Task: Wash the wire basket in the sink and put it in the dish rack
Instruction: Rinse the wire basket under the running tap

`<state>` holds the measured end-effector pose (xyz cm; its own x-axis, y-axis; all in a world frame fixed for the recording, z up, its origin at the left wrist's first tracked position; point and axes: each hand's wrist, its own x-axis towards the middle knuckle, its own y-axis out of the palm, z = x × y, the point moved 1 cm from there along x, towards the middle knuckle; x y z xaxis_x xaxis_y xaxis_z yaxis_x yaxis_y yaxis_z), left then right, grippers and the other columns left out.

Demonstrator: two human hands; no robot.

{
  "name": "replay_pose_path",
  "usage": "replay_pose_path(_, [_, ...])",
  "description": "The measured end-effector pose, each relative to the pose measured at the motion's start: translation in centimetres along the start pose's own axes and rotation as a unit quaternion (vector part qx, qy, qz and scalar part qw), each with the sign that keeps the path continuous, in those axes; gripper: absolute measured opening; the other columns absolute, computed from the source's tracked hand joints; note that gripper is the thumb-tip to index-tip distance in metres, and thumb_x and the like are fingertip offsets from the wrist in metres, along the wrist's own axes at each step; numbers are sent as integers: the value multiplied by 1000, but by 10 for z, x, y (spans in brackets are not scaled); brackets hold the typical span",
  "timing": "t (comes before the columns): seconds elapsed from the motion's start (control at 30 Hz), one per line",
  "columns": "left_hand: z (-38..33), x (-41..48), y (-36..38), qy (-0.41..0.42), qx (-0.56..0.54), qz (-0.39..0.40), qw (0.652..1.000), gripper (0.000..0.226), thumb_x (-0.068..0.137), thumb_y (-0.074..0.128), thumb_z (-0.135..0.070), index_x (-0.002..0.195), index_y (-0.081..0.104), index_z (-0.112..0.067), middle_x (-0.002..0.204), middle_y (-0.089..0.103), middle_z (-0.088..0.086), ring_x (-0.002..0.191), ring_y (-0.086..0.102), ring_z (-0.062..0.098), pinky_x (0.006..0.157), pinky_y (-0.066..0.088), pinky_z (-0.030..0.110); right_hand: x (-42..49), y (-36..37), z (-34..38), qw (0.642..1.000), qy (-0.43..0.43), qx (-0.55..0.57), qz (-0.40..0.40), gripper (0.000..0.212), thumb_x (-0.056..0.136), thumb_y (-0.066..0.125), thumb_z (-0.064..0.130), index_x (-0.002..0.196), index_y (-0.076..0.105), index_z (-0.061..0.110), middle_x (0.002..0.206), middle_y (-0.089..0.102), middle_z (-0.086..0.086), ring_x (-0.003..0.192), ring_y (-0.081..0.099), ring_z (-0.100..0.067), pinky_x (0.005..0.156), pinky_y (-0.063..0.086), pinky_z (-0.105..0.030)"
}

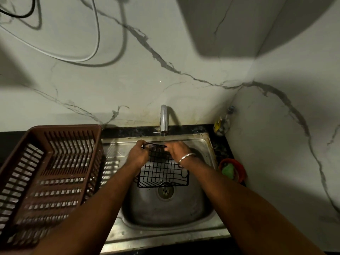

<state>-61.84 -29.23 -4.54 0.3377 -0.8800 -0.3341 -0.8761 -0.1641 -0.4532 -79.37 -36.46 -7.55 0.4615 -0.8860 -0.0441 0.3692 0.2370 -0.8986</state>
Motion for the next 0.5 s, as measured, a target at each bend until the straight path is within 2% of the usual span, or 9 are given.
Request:
replay_pose_path(0.07, [4, 3, 0, -10, -12, -5, 1000, 25, 112, 49, -25, 135, 58, -22, 115, 67, 10, 87, 61, 18, 65, 48, 32, 3, -1, -1, 1000, 8, -25, 12, 31, 99, 63, 14, 128, 69, 24, 115, 72, -9, 107, 68, -28, 93, 55, -35])
replay_pose_path(0.13, [6, 7, 0, -25, -25, -10, 999, 25, 112, 47, -25, 135, 56, -22, 116, 68, 11, 92, 65, 23, 74, 56, 37, 10, -1, 17, 999, -34, -29, -3, 43, 94, 67, 5, 130, 67, 28, 118, 72, -6, 110, 68, -26, 96, 56, -36])
replay_pose_path(0.2, [6, 10, -1, -45, -50, -18, 998, 24, 112, 46, -24, 134, 56, -24, 111, 68, 10, 85, 65, 22, 65, 54, 34, 14, -4, 30, 998, -61, 2, -14, 43, 98, 63, 8, 134, 64, 32, 119, 72, -6, 108, 68, -24, 94, 57, -36])
replay_pose_path(0.27, [10, 15, -9, -58, -74, -22, 995, 20, 112, 46, -25, 127, 58, -27, 107, 68, 11, 77, 61, 20, 58, 47, 30, 13, -10, 20, 999, -50, 13, 7, 36, 102, 59, 15, 134, 64, 31, 116, 71, -5, 102, 68, -22, 89, 57, -34])
replay_pose_path(0.3, [11, 16, -13, -63, -81, -23, 994, 18, 112, 46, -26, 123, 59, -29, 109, 68, 11, 80, 61, 21, 63, 50, 32, 12, -13, 7, 1000, -28, -5, 13, 30, 102, 59, 19, 130, 66, 27, 113, 71, -5, 102, 68, -22, 88, 56, -33])
replay_pose_path(0.37, [15, 20, -20, -65, -81, -26, 994, 17, 112, 46, -26, 120, 60, -33, 114, 67, 9, 93, 61, 24, 83, 56, 41, 12, -14, -14, 998, 1, -57, 10, 24, 103, 61, 25, 123, 72, 18, 110, 73, -8, 102, 69, -26, 91, 56, -36])
replay_pose_path(0.4, [15, 21, -20, -63, -80, -25, 994, 18, 112, 46, -26, 121, 60, -33, 111, 65, 7, 95, 59, 23, 85, 56, 42, 12, -14, -13, 997, -4, -71, 16, 24, 103, 61, 25, 122, 72, 16, 111, 73, -10, 104, 69, -27, 93, 56, -38])
replay_pose_path(0.5, [12, 19, -12, -72, -91, -14, 993, 20, 112, 45, -23, 126, 60, -28, 103, 65, 6, 84, 58, 20, 64, 46, 32, 17, -10, 18, 998, -53, -17, 16, 25, 103, 59, 22, 126, 70, 19, 113, 73, -12, 103, 68, -26, 94, 56, -39])
